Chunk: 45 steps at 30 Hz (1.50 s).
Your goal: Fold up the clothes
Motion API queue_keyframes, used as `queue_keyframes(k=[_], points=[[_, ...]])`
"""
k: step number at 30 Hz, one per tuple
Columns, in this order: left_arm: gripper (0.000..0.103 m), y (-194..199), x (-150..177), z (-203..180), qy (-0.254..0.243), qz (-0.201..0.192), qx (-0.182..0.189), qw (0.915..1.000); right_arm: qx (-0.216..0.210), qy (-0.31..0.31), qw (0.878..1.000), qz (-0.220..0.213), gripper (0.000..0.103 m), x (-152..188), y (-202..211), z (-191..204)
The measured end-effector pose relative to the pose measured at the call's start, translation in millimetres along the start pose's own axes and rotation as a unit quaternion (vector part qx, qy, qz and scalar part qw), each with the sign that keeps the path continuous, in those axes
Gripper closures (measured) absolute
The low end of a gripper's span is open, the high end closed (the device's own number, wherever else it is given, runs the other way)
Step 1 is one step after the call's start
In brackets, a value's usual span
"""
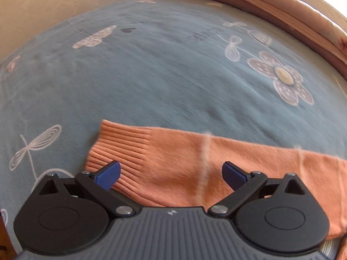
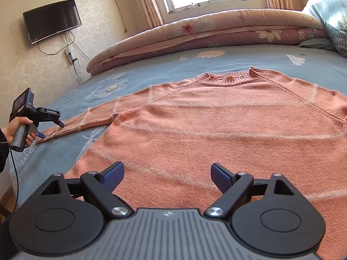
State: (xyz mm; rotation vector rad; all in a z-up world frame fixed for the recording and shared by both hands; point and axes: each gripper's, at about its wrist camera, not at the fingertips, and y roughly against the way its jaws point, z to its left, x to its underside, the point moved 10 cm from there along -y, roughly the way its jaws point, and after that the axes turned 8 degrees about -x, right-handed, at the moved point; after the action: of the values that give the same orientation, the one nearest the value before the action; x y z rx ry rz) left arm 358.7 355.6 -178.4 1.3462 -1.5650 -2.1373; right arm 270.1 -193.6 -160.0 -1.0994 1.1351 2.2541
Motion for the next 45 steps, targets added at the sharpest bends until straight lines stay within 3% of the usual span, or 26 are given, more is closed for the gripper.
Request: queue_keyframes(k=[3,6,10,16,21,24,28,29,32,35,40,42,45], points=[[0.004,15,-2,-17,0.004,0.009,0.075,0.9972,-0.002,0.0,1.0,-0.001,0.013,-1,0,1],[0.003,24,6,-52,-0.016,0.028,0.144,0.989,-0.001,-0.002,1.0,0.005,0.013,2,-4,0],[0.003,18,18,-81,-0.034,0.037,0.183,0.9819,0.006,0.005,1.0,0.013,0.013,6,-9,0],[0.003,-6,11,-51,-0.052,0.01,0.1,0.9936,0.006,0.006,1.0,0.019,0.013,9,-12,-1],[0.004,-7,3,-37,-0.015,0.021,0.084,0.9961,0.005,-0.001,1.0,0.021,0.013,10,-12,-5],[0.004,13,10,-73,-0.042,0.024,0.142,0.9886,0.005,0.002,1.0,0.017,0.013,8,-11,-3],[0.003,33,29,-129,-0.082,0.035,0.224,0.9704,0.005,0.006,1.0,0.017,0.013,7,-10,-1],[0.003,34,33,-139,-0.094,0.036,0.23,0.9679,0.006,0.008,1.0,0.017,0.013,8,-10,-1],[0.003,24,36,-145,-0.124,0.019,0.193,0.973,0.007,0.008,1.0,0.021,0.013,9,-12,-2],[0.003,13,23,-125,-0.111,0.004,0.173,0.9786,0.007,0.004,1.0,0.023,0.013,10,-13,-4],[0.003,-18,-4,-50,-0.05,-0.004,0.115,0.9921,0.002,0.0,0.999,0.032,0.013,13,-16,-4],[0.003,-21,-14,-29,-0.022,-0.013,0.143,0.9894,0.003,0.006,0.999,0.033,0.013,13,-16,-2],[0.003,-23,-24,-10,0.006,-0.012,0.145,0.9894,0.005,0.015,0.999,0.036,0.013,14,-18,2]])
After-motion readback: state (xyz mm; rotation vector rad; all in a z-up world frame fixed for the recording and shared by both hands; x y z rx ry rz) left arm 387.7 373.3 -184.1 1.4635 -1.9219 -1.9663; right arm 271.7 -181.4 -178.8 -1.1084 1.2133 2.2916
